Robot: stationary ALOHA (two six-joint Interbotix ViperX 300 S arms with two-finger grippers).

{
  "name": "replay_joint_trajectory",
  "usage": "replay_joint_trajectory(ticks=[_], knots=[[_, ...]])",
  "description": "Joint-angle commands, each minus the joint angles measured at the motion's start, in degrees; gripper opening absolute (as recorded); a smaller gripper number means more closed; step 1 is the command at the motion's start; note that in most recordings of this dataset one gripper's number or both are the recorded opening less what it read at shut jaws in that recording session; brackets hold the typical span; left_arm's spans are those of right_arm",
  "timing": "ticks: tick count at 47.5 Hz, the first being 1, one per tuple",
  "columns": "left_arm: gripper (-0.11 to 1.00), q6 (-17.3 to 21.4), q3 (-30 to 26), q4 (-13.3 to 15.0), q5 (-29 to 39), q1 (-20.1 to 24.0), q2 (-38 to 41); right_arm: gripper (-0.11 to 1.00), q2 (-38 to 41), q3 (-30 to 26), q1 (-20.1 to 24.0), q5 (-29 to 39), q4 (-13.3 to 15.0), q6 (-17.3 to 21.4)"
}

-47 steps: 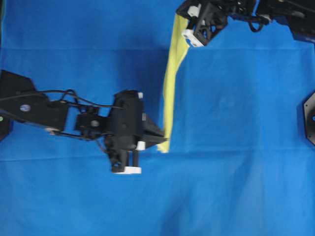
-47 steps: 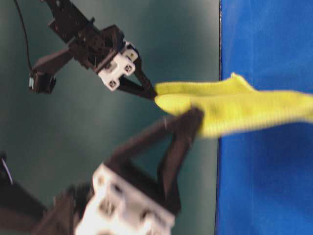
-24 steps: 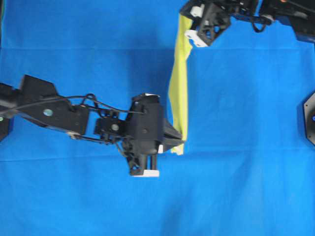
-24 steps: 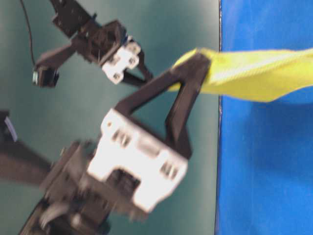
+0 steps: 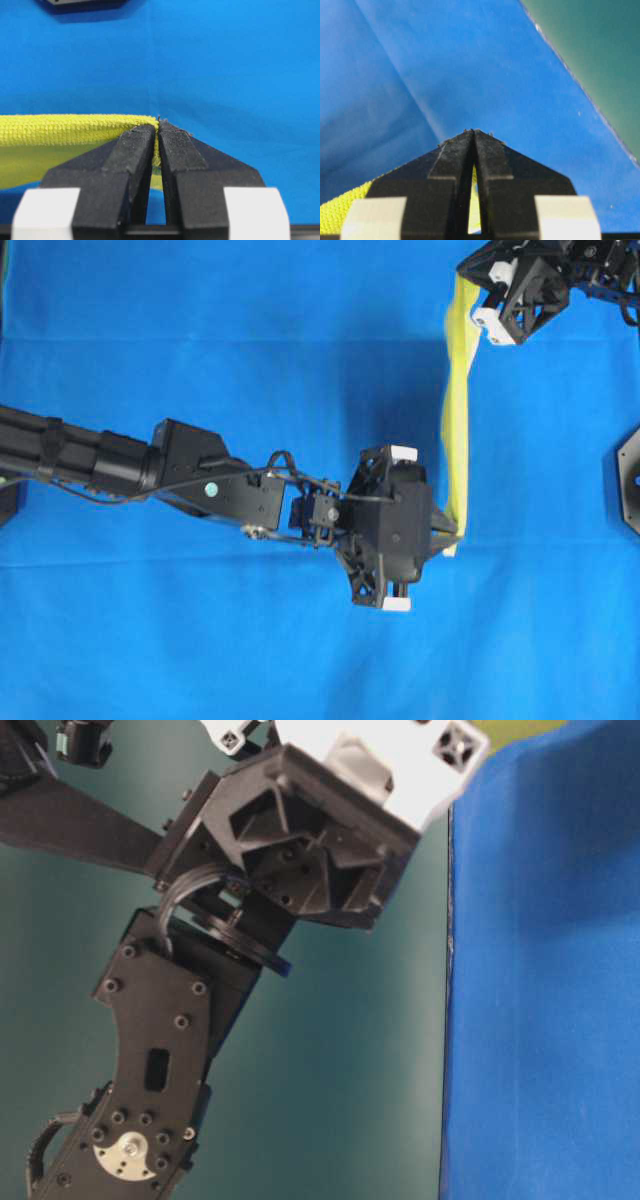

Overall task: Fold the yellow towel.
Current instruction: 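Lift the strip and swing the left end toward the right gripper, then lay the strip down vertically and release both grippers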

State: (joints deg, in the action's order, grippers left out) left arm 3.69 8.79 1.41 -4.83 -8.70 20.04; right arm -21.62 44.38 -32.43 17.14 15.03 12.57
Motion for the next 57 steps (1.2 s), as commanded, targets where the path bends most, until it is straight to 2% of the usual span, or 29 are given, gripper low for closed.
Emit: replay_joint_trajectory(ticks=[1, 8, 20, 25, 34, 41, 54, 57], knots=[[0.03, 0.0, 0.4, -0.1, -0.7, -0.4, -1.8, 0.0, 1.8, -1.0, -0.7, -1.1, 0.3, 0.3], [0.03, -0.9, 7.2, 0.3, -4.0, -0.5, -4.0, 0.0, 8.5, -3.6, 0.6, -5.8, 0.1, 0.5], [0.02, -7.9, 23.3, 0.4, -12.1, -1.1, -10.1, 0.0, 20.6, -12.9, 5.4, -9.9, 0.2, 0.4], [0.03, -9.4, 26.8, 0.3, -13.9, -1.8, -11.5, 0.0, 23.6, -15.9, 6.7, -9.8, 0.4, 0.0], [0.02, -9.4, 27.3, 0.4, -14.6, -2.2, -11.7, 0.0, 25.3, -17.3, 7.9, -10.1, 0.4, -1.0], [0.02, -9.3, 25.6, 0.3, -14.6, -1.8, -10.6, 0.0, 25.3, -17.1, 9.0, -10.2, 1.8, -3.1], [0.03, -9.2, 22.8, 0.3, -14.2, -1.7, -8.6, 0.0, 25.6, -17.1, 9.2, -10.2, 2.0, -5.4], [0.13, -9.2, 22.6, 0.3, -14.2, -1.7, -8.6, 0.01, 25.5, -17.1, 9.3, -10.4, 2.0, -5.8]])
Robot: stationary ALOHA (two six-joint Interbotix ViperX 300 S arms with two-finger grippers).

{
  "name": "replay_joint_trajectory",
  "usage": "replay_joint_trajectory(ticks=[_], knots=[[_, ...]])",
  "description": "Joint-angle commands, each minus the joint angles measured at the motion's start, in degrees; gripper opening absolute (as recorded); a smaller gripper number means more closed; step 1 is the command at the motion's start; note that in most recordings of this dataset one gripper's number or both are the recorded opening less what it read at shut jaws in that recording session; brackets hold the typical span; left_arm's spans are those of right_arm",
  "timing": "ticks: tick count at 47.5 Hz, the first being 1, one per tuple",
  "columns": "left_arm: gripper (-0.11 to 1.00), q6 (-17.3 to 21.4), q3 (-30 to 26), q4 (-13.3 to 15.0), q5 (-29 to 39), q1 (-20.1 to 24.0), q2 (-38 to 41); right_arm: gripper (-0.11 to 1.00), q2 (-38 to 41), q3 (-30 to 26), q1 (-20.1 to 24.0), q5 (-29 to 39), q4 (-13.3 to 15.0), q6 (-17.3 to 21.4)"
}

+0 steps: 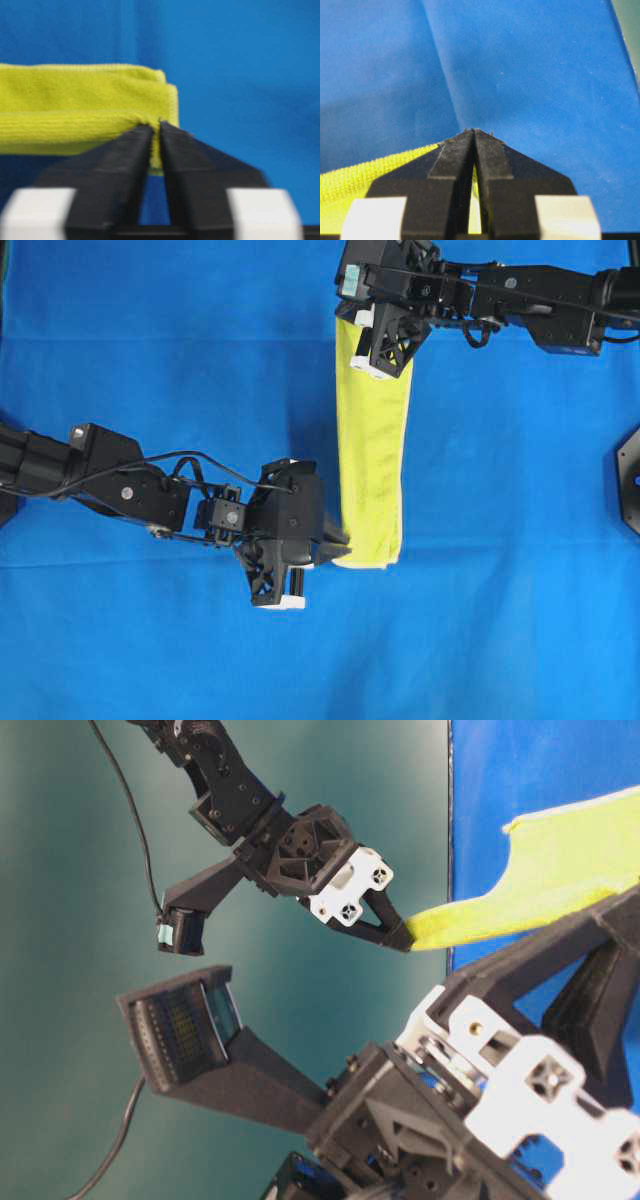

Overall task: Fold the yellow towel.
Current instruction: 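Lay the strip down vertically and release both grippers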

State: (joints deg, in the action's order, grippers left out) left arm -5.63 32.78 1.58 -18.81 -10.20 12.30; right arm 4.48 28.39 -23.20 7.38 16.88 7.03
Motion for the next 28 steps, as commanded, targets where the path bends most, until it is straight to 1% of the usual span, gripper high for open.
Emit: replay_joint_trajectory(ticks=[1, 4, 5, 8, 10, 14, 15, 17, 19, 22, 28], knots=[[0.18, 0.1, -1.4, 0.1, -0.2, -0.2, -0.8, 0.01, -0.6, -1.1, 0.2, -0.7, 0.2, -0.4], [0.36, 0.1, -1.5, 0.1, -0.2, -0.2, -0.8, 0.02, -0.5, -1.1, 0.4, -1.7, 0.2, -1.0], [0.42, 0.2, -1.6, 0.1, -0.2, -0.2, -0.8, 0.06, -0.6, -1.0, 0.4, -2.0, 0.2, -1.1], [0.57, 0.4, -1.7, 0.1, -0.1, -0.2, -0.9, 0.24, -0.6, -1.0, 0.4, -2.6, 0.2, -1.6], [0.6, 0.4, -1.5, 0.1, 0.5, -0.2, -1.2, 0.37, -0.6, -1.0, 0.4, -3.0, 0.2, -1.8], [0.57, 0.4, -1.3, 0.1, 2.7, -0.2, -2.5, 0.6, -0.8, -1.0, 0.4, -2.9, 0.2, -2.0], [0.56, 0.4, -1.2, 0.1, 3.6, -0.2, -2.9, 0.63, -1.0, -1.0, 0.4, -2.8, 0.2, -2.0], [0.56, 0.4, -1.1, 0.1, 5.4, -0.2, -4.0, 0.62, -1.2, -1.0, 0.4, -2.7, 0.3, -2.0], [0.56, 0.4, -0.7, 0.1, 7.6, -0.2, -5.8, 0.56, -1.7, -0.9, 0.5, -2.5, 0.2, -2.0], [0.55, 0.4, -0.2, 0.1, 9.8, -0.2, -8.2, 0.52, -2.7, -0.4, 0.8, -1.7, 0.2, -2.0], [0.55, 1.3, 1.8, 0.1, 11.1, 0.1, -13.7, 0.53, -7.0, 1.5, 2.0, -0.1, 0.2, -1.9]])
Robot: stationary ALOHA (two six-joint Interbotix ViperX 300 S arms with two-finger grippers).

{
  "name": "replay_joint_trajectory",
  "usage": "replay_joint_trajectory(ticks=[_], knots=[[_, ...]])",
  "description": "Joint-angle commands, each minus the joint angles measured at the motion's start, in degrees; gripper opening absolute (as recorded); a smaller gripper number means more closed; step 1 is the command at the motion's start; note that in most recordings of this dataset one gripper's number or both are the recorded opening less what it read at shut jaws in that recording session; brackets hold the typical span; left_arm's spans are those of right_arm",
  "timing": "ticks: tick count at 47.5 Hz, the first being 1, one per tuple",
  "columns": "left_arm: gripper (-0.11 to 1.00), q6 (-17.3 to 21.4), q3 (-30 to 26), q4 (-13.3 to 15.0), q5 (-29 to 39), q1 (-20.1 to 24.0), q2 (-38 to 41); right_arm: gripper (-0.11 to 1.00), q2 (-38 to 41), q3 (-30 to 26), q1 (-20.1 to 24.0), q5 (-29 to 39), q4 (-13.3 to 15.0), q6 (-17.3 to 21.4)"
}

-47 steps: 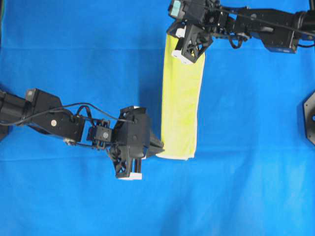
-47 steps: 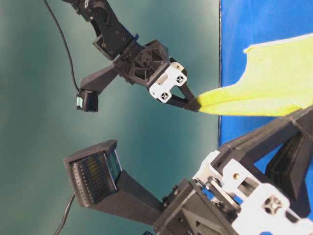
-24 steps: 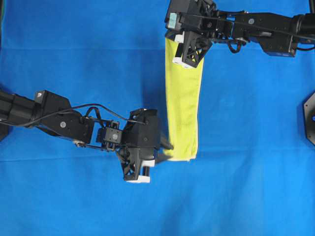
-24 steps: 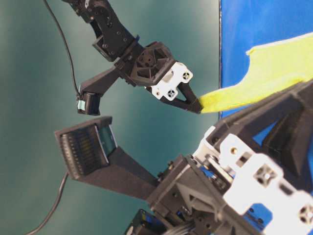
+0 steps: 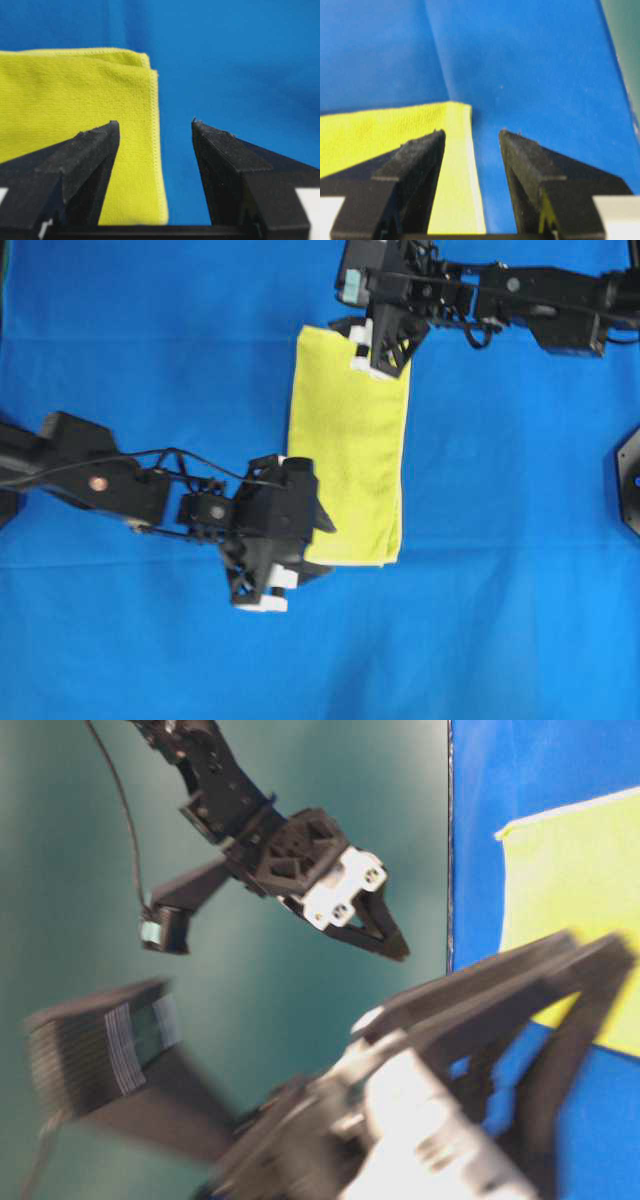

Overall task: Fold the yellow towel.
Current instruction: 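Lay the strip down vertically and release both grippers, then withdraw both grippers outward away from the towel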

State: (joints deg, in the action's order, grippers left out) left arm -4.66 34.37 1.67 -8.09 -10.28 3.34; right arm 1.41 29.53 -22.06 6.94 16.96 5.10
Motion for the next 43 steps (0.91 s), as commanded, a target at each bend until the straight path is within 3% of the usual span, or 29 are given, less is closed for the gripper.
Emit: replay_joint_trajectory(ticks=[1, 14, 30, 36, 43], knots=[[0.55, 0.7, 1.1, 0.0, 0.3, 0.4, -6.2, 0.53, -4.9, 0.8, 1.1, 0.4, 0.1, 0.1], [0.55, 4.8, 11.2, 0.0, -7.3, 4.9, -16.4, 0.52, -19.7, 11.2, 4.7, -2.3, -1.1, 1.1], [0.55, 5.0, 26.4, 0.0, -17.5, 12.6, -29.0, 0.51, -37.9, 27.7, 4.9, -10.9, -3.5, 4.8], [0.55, 4.9, 30.4, 0.0, -19.9, 13.5, -31.2, 0.51, -40.8, 33.2, 4.9, -14.5, -4.6, 6.5], [0.55, 4.1, 31.1, 0.0, -21.0, 13.5, -31.0, 0.51, -40.9, 36.5, 4.9, -18.6, -5.6, 8.3]])
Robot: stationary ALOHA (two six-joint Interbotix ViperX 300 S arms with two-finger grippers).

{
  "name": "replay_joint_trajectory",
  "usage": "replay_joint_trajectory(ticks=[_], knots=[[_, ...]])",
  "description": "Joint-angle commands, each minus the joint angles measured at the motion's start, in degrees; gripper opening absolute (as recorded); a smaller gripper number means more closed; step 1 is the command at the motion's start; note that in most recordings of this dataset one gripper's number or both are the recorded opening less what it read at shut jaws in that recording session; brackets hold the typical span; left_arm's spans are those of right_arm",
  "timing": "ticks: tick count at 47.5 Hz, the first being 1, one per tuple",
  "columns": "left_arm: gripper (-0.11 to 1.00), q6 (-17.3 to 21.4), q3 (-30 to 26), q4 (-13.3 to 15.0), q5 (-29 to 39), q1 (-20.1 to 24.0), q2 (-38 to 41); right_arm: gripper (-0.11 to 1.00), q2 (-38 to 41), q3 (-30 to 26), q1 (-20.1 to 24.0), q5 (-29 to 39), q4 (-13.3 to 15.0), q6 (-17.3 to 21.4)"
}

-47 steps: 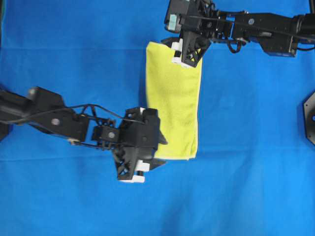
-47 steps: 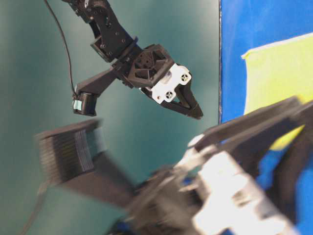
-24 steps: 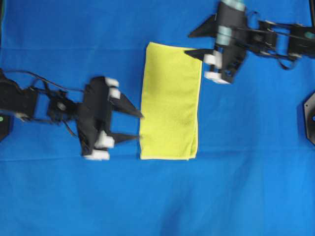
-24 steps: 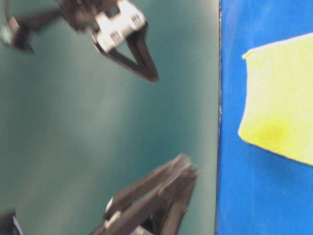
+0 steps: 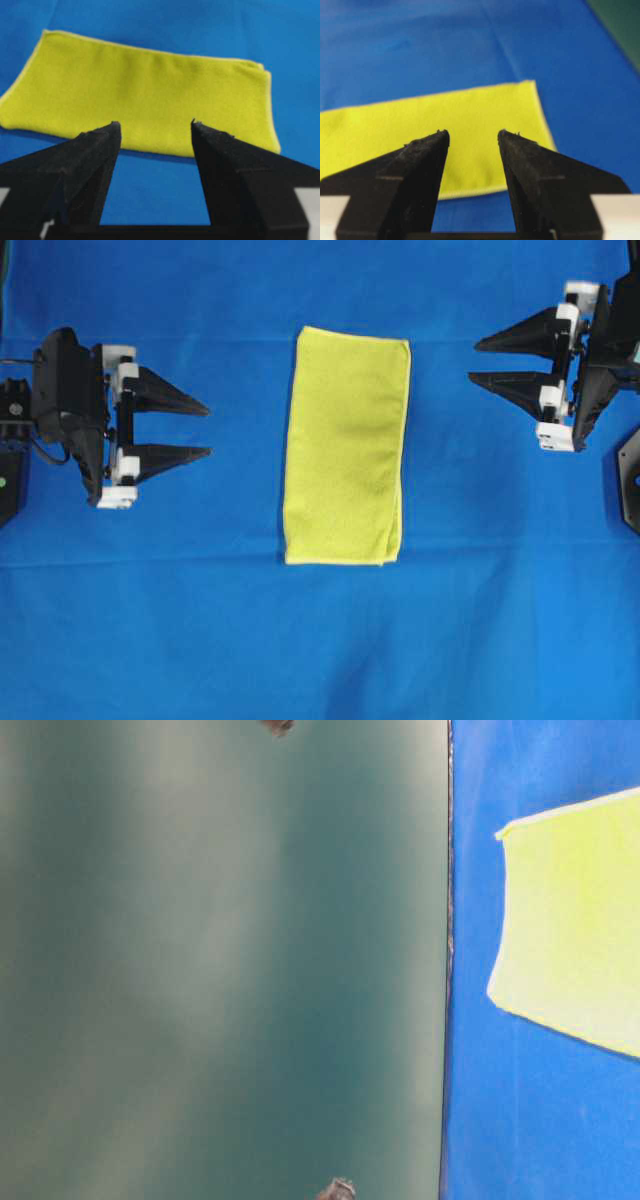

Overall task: Fold the yellow towel.
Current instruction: 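Withdraw both grippers outward away from the towel, then grasp the two far corners of the vertical strip with both grippers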

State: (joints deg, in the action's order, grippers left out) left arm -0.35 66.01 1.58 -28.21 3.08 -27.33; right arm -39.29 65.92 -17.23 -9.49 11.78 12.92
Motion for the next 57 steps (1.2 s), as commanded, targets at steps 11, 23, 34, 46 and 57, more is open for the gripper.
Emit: replay_joint_trajectory(ticks=[11, 23, 34, 46, 57], knots=[[0.55, -0.1, -1.0, 0.1, -0.8, 0.2, 0.4, 0.51, -0.1, -0.4, 0.1, -2.3, -0.4, 0.8], [0.55, -0.1, -3.5, 0.1, 0.7, 1.1, 2.9, 0.51, 1.6, -3.0, -0.5, 0.4, -1.5, 1.0], [0.55, 0.9, -11.7, 0.1, 4.0, 7.0, 12.2, 0.51, 11.6, -9.7, -6.2, 4.3, -0.4, -0.1], [0.55, 1.1, -20.9, 0.1, 6.9, 13.2, 24.9, 0.51, 27.0, -18.5, -8.3, 10.1, 3.0, -0.1], [0.55, 1.1, -26.2, 0.1, 6.9, 15.8, 34.3, 0.51, 38.0, -23.4, -8.3, 10.5, 4.0, -0.2]])
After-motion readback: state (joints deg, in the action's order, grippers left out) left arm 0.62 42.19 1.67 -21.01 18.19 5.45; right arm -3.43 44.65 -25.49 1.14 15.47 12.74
